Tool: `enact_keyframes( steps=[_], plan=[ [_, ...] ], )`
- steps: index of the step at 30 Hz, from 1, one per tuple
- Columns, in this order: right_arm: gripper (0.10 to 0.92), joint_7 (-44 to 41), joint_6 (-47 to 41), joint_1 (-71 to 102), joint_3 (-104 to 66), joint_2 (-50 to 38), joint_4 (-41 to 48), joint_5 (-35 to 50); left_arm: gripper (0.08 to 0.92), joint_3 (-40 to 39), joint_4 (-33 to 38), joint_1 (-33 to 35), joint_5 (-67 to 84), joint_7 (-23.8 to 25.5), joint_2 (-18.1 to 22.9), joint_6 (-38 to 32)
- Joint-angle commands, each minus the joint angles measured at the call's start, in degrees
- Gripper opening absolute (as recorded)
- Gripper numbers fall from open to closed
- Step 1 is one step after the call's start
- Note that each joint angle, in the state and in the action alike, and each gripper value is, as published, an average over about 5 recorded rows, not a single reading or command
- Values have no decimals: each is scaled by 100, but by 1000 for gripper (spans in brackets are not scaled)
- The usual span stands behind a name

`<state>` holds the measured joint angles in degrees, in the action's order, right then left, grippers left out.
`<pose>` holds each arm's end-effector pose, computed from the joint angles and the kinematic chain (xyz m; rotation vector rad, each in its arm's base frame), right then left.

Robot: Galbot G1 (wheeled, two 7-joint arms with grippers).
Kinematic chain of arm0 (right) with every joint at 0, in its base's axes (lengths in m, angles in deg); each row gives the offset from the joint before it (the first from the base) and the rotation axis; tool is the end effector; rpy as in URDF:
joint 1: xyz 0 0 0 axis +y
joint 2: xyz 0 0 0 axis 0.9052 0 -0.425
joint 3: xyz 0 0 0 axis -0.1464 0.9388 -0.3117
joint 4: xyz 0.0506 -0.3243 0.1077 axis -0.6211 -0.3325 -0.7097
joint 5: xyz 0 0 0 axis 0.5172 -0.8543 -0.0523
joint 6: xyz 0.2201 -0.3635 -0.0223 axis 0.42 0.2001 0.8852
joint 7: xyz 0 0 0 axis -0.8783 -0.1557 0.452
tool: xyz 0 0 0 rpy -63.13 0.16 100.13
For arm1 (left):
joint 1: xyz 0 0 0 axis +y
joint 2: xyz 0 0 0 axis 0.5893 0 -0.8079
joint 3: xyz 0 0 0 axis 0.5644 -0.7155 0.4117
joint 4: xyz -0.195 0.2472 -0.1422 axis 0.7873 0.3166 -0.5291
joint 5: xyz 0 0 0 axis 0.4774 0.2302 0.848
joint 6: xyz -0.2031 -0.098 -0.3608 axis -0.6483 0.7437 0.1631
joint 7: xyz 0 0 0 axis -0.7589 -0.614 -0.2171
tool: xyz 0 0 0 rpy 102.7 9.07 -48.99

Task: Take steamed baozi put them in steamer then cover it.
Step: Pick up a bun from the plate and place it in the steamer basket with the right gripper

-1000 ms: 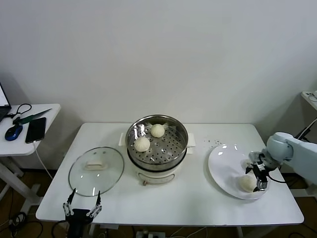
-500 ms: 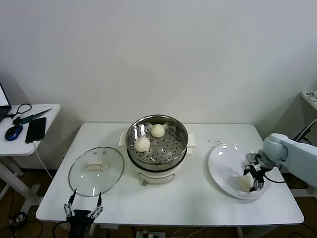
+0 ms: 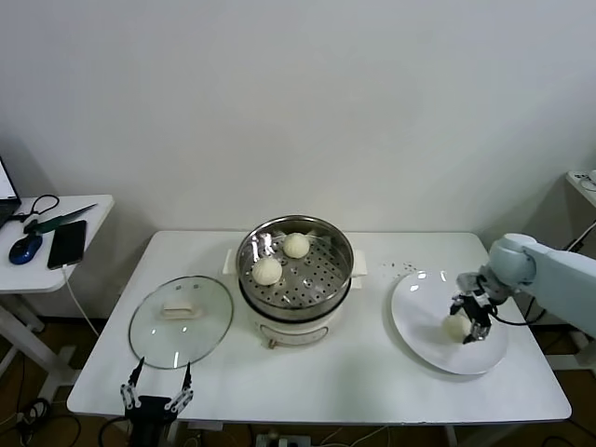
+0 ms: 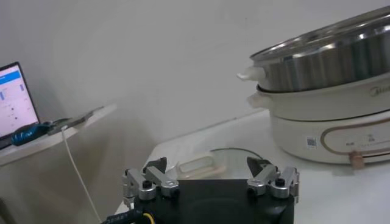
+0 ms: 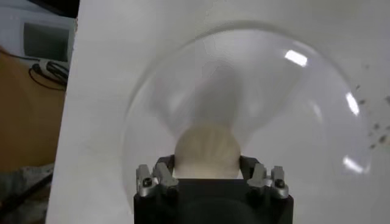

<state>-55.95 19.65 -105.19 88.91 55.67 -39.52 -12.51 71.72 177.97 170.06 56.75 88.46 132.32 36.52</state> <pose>0.5752 -0.1738 -0.1993 1.3935 -1.1678 1.4237 0.1608 0.0639 -0.3826 0.1052 -2.8856 -0.4803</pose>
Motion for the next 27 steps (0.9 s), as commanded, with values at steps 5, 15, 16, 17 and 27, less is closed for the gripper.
enact_keyframes(
  steps=[5,15,16,17,27],
  plan=[
    [687,-235,2494,-2952,1436,1811,201,-1,823,-34,-3,-21,-88,9,-7,19],
    [687,-193,3211,-2896,911,3153,182,-483,823,-18,0,-3,-84,3,-40,26],
    [687,-182,3235,-2827,874,3284,174,-515,823,-12,4,6,-78,2,-52,27],
    [687,-167,3259,-2764,841,3398,163,-558,823,-7,9,14,-73,2,-63,28],
    [687,-67,3315,-2023,651,4078,0,-828,823,-3,5,-59,-65,18,-108,93]
  ],
)
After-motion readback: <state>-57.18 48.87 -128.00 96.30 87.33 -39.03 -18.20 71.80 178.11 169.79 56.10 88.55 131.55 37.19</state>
